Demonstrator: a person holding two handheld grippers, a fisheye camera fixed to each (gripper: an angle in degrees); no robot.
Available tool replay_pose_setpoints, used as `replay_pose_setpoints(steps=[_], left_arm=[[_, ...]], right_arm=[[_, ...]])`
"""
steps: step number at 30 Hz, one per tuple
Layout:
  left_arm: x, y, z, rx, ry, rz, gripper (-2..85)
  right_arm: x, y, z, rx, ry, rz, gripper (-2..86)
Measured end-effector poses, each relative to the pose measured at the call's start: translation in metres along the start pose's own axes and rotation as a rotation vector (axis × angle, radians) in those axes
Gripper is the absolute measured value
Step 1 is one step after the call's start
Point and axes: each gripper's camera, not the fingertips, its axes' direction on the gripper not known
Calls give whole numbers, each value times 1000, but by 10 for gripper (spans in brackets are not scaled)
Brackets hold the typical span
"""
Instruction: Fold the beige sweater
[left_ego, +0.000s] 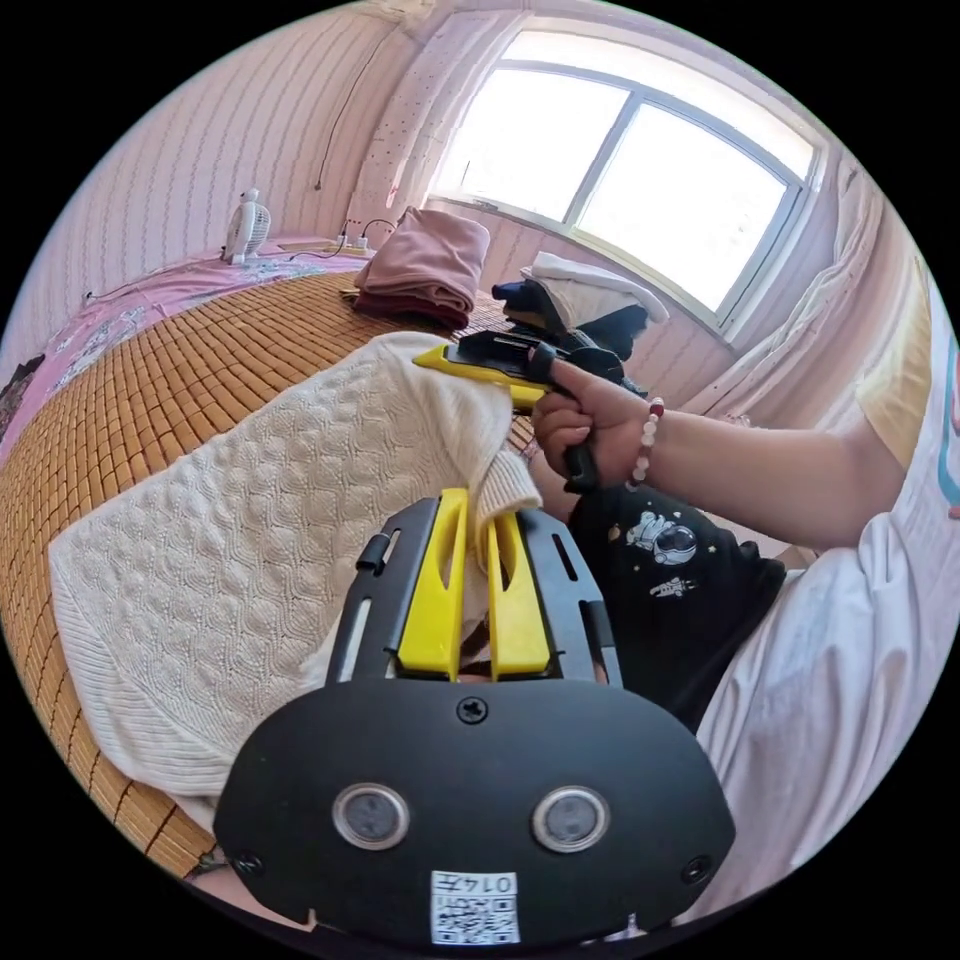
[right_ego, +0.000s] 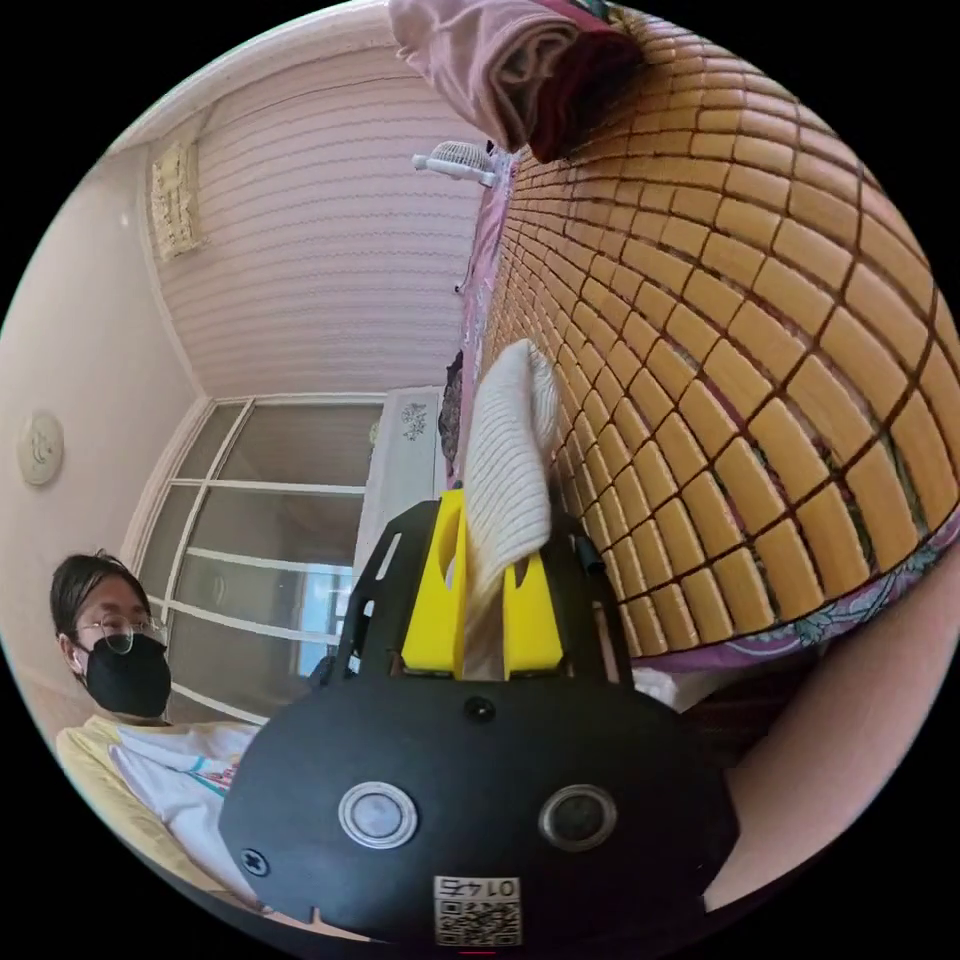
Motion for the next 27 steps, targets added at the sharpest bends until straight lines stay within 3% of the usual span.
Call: replay_pose_setpoints(steps=[5, 9, 13, 17, 24, 27], left_arm=[[5, -38, 0, 166, 145, -24, 15], [2, -45, -9, 193, 96, -85, 26], [-21, -34, -47, 62, -18, -163, 60], [-57, -15, -101, -60, -174, -237, 77], [-113, -29, -145, 153, -158, -415, 81], [-136, -64, -123, 206, -197, -421, 127]], right_arm=[[-85, -6, -18, -72, 147, -323, 27], [-151, 9, 53, -329, 341, -593, 45], [-167, 56, 178, -630, 476, -777, 80], [-142, 96, 258, -790, 551, -826, 123], [-167, 107, 201, -646, 332, -847, 108], [-165, 96, 155, -501, 435, -828, 108]])
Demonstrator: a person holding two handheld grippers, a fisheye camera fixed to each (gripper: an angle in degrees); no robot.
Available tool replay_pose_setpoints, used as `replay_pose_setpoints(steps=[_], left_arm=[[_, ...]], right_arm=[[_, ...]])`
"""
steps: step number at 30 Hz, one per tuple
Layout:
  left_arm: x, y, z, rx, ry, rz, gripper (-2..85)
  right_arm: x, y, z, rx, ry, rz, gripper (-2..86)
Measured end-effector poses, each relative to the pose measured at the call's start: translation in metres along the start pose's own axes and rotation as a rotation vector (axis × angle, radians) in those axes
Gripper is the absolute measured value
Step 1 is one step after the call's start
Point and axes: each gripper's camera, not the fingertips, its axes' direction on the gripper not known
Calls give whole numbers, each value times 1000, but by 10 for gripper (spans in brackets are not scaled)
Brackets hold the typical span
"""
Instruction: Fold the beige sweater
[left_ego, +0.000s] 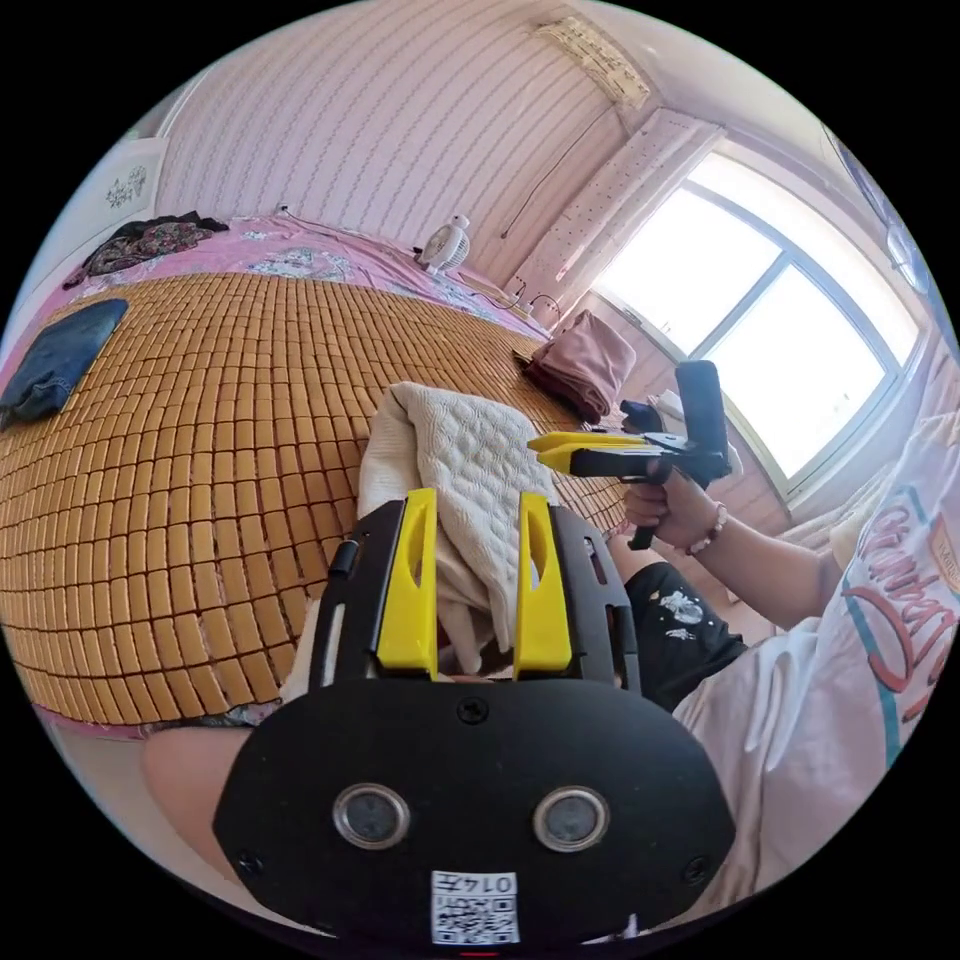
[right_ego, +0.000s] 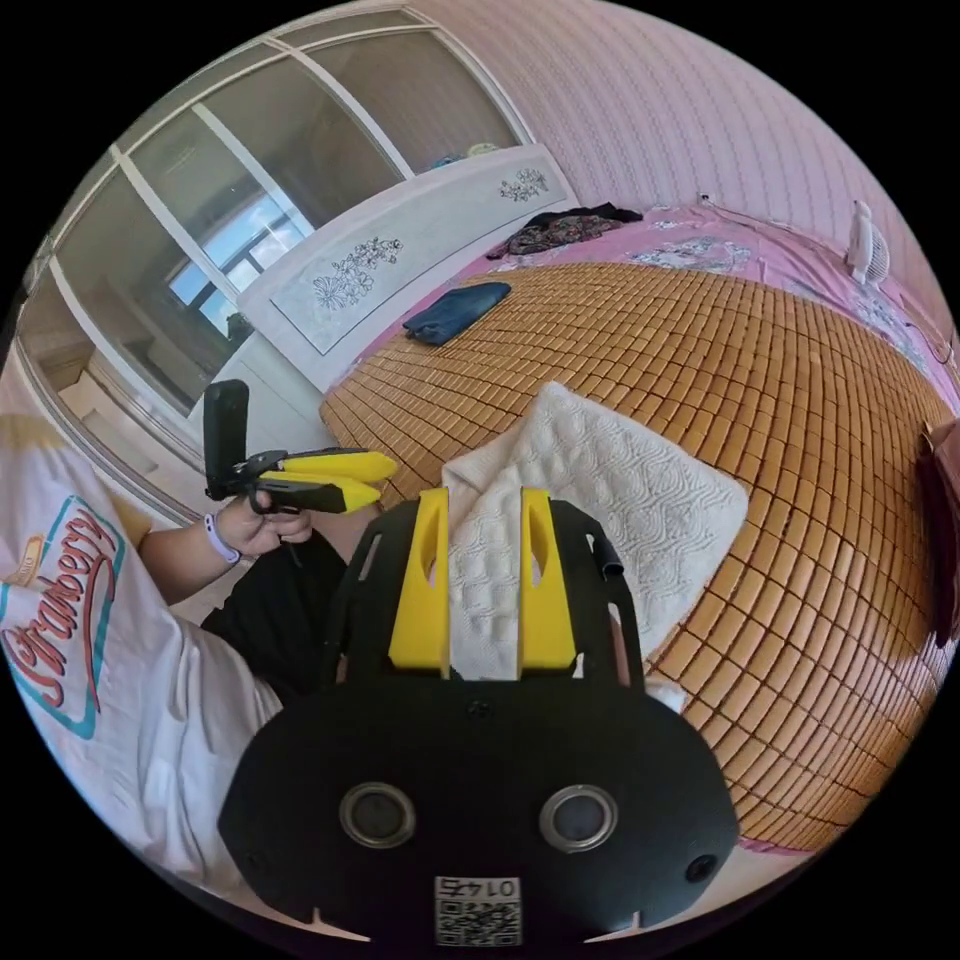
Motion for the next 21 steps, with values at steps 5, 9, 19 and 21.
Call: replay_pose_setpoints(steps=[5, 9, 19, 21], left_arm=[[-14, -43, 94, -133, -133, -60, 210], [-6, -49, 126, -187, -166, -26, 220], [-17, -88, 132, -206, -47, -168, 155], [-29, -91, 132, -216, 26, -263, 131]], right_arm=[[44, 35, -16, 56, 154, 257, 146], [69, 52, 10, 32, -1, 447, 162], [57, 58, 16, 51, -33, 430, 138], [61, 62, 14, 48, -108, 464, 128]])
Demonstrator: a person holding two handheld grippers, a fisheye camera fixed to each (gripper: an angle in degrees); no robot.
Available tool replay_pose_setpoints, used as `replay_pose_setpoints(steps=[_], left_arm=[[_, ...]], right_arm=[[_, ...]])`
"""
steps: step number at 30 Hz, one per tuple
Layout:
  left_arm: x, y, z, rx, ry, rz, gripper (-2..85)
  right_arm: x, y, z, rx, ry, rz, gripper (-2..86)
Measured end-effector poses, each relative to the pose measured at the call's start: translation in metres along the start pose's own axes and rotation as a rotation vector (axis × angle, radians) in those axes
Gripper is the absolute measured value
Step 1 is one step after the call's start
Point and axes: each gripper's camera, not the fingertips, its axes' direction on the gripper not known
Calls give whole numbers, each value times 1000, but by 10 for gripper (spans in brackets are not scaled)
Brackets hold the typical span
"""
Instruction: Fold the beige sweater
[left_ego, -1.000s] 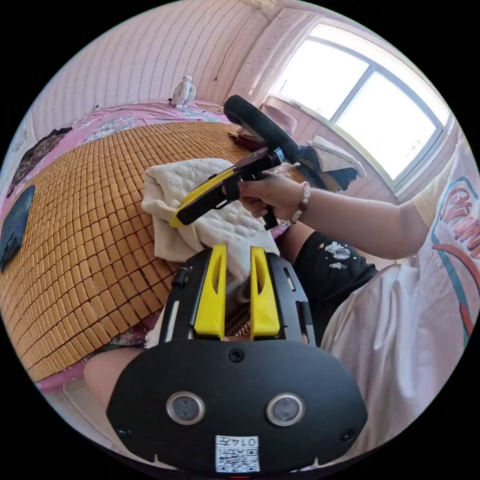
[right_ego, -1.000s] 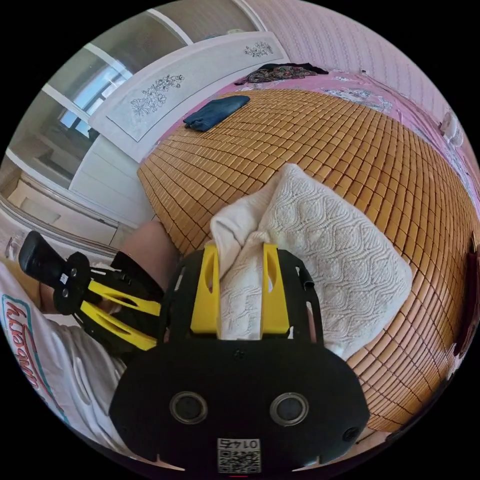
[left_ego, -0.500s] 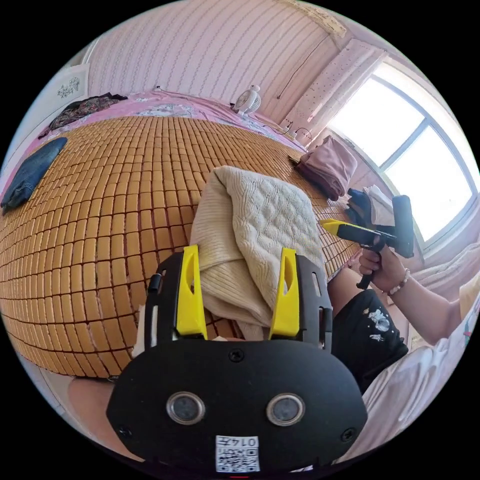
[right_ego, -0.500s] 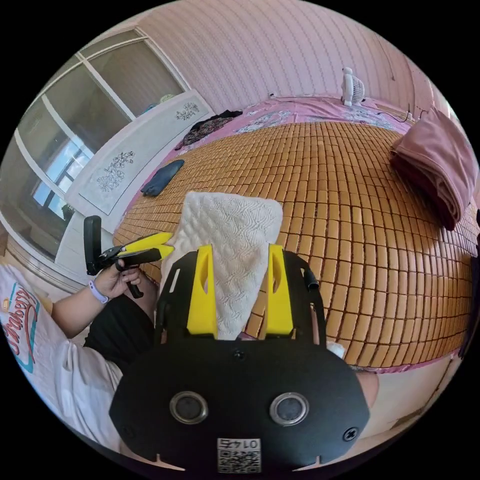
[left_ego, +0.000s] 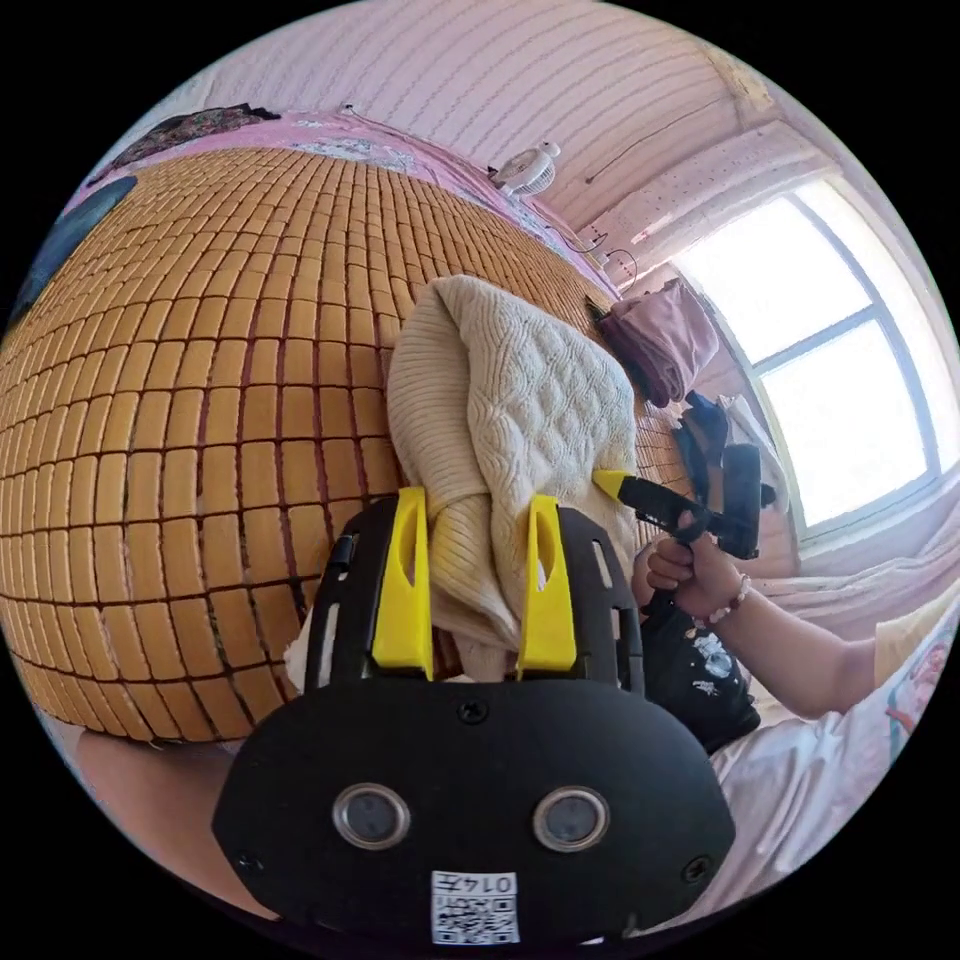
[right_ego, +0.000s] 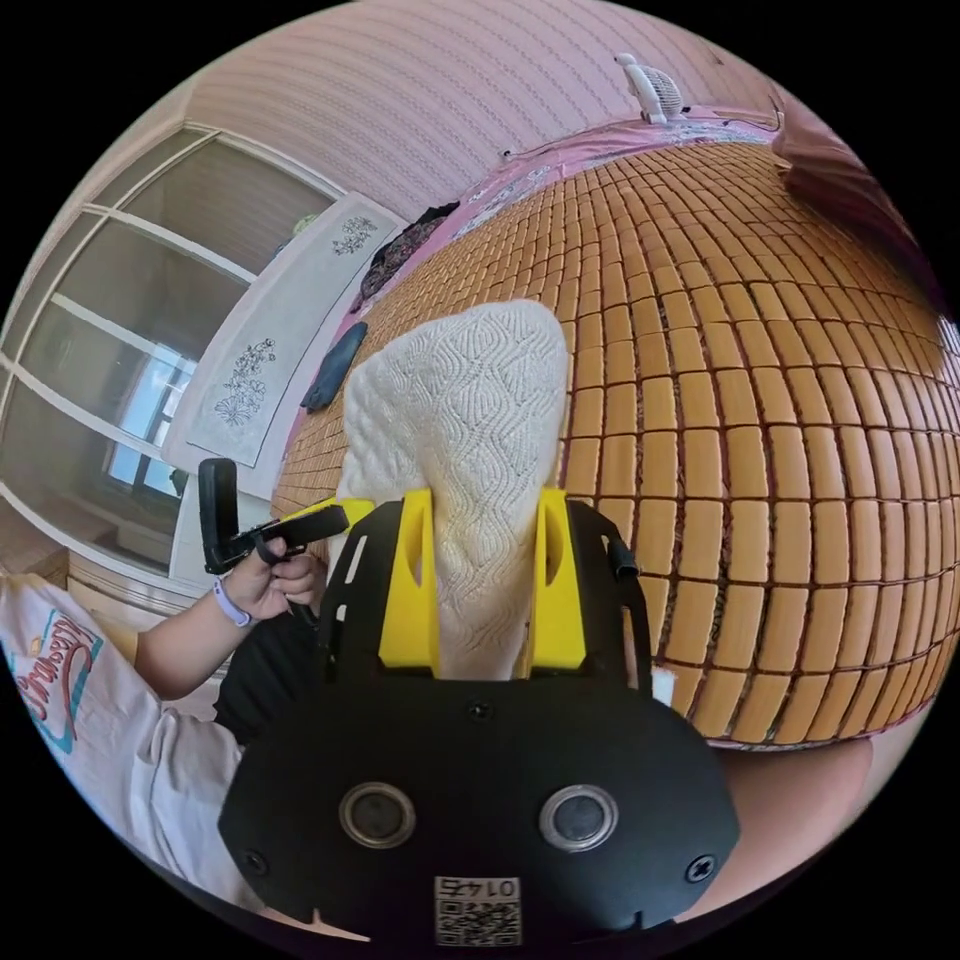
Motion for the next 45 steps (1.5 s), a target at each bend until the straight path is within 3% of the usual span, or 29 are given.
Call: replay_pose_setpoints(steps=[3, 5, 12, 16, 21, 27, 29, 33, 35, 38, 41, 43, 45], left_arm=[[-6, -1, -5, -24, 62, -49, 112], [0, 4, -11, -50, 71, -57, 104], [12, 57, -29, 18, 275, -221, 97], [56, 66, -46, 69, 329, -148, 98], [130, 29, -60, 115, 346, 30, 98], [287, -116, -32, 79, 282, 405, 100], [376, -188, -3, 64, 272, 579, 103], [491, -288, 91, 3, 248, 646, 109], [538, -321, 179, 10, 104, 669, 91], [547, -322, 289, -80, 67, 585, 65], [557, -302, 344, -103, 66, 643, 54], [574, -301, 352, -106, 32, 720, 48], [587, -307, 344, -120, 36, 728, 45]], right_arm=[[3, -1, -1, -98, -109, 37, 91], [-15, -2, -7, -149, -61, -32, 76], [-120, 16, -49, -183, 88, -445, 61], [-154, 15, -89, -177, 117, -598, 60], [-151, -2, -159, -43, 92, -624, 59], [-88, -50, -270, 296, 76, -471, 59], [-62, -70, -310, 398, 99, -406, 60], [17, -119, -382, 588, 182, -123, 72], [64, -143, -385, 600, 297, 4, 80], [156, -185, -365, 461, 469, 333, 86], [177, -202, -357, 488, 492, 299, 77], [176, -216, -348, 435, 601, 278, 70], [177, -216, -347, 451, 581, 308, 71]])
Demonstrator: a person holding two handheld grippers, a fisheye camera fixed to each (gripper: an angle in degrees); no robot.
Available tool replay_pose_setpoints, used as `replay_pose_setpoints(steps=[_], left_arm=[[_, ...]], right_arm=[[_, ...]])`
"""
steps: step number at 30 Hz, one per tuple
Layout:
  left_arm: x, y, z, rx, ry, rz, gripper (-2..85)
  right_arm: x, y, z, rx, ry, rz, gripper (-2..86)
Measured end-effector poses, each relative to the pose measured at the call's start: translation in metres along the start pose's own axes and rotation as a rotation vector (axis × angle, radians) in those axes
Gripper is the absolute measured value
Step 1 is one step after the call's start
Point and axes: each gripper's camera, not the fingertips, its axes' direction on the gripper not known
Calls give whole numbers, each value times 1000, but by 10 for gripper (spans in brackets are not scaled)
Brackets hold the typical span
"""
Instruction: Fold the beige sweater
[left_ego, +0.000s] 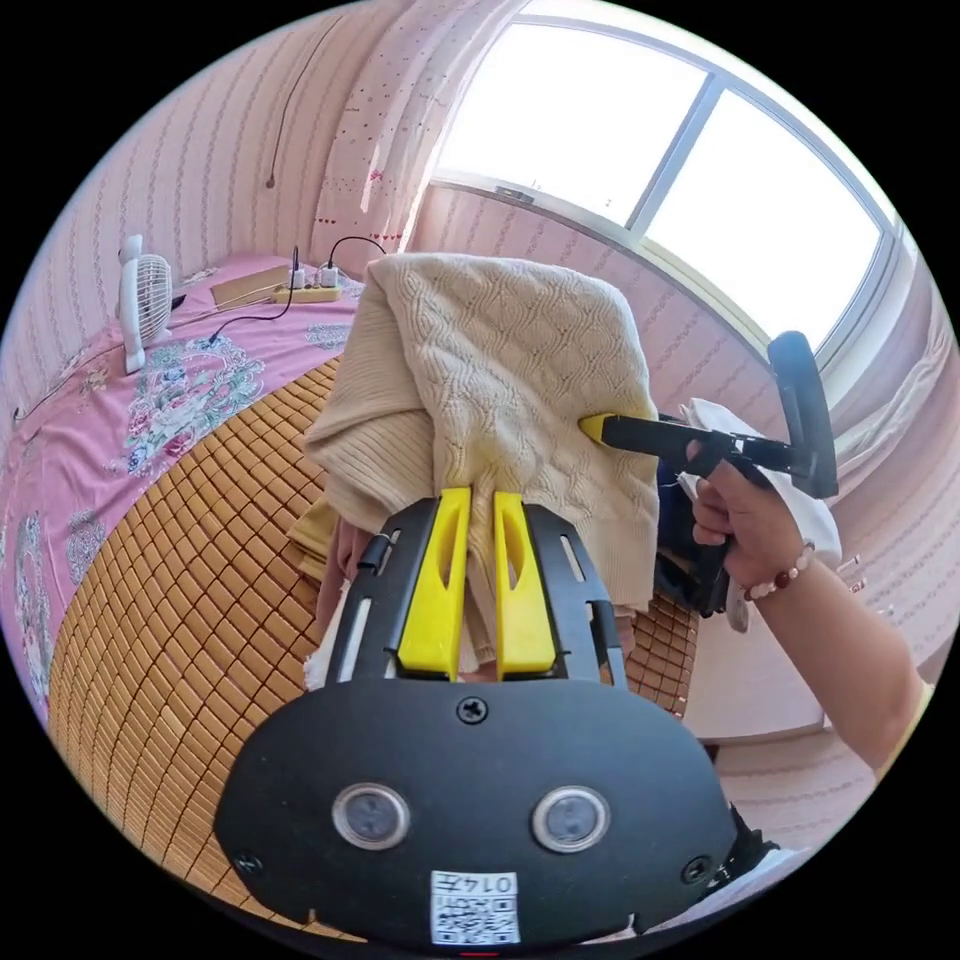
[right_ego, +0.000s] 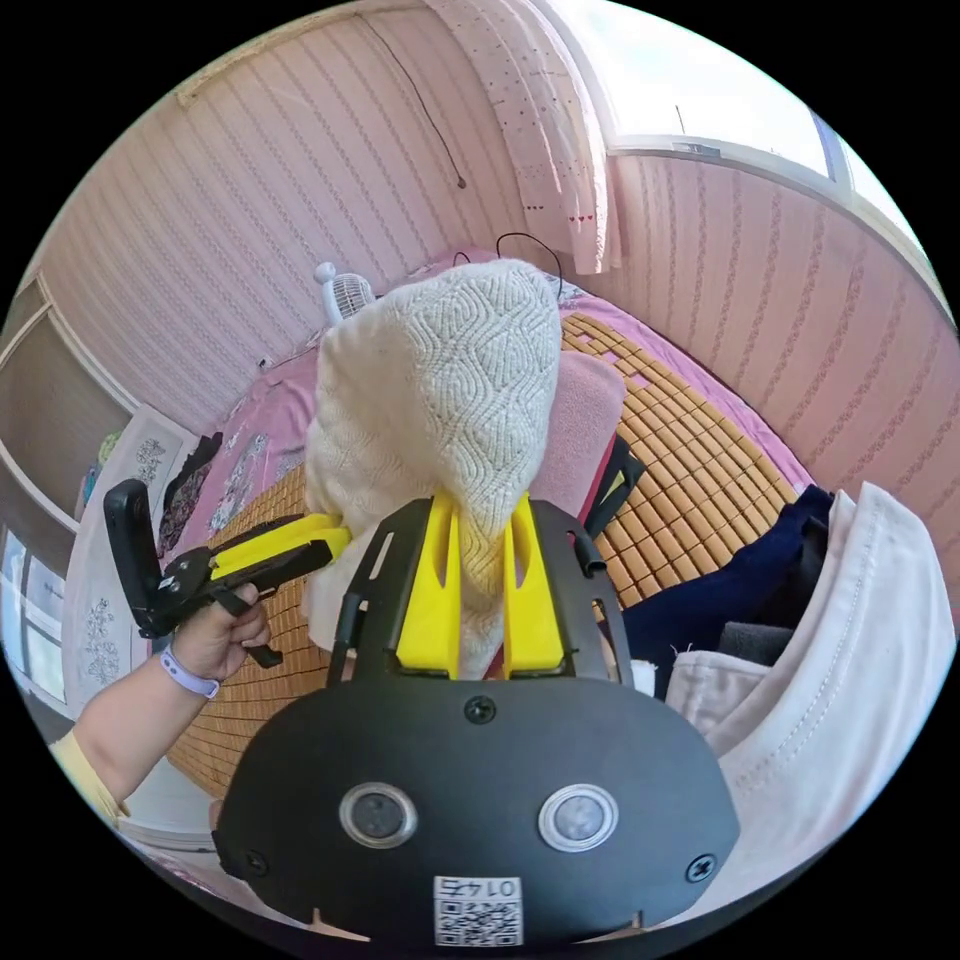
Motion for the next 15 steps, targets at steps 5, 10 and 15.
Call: replay_pose_setpoints(steps=[5, 10, 15], left_arm=[[15, 30, -101, 90, 9, -30, 36], [16, 146, -242, 125, -24, -58, 44], [9, 329, -384, 123, -150, -165, 42]], right_arm=[[-18, 20, -11, -29, -26, -4, 88], [-64, 89, -68, 110, 63, -160, 104], [-119, 181, -88, 133, -33, -332, 104]])
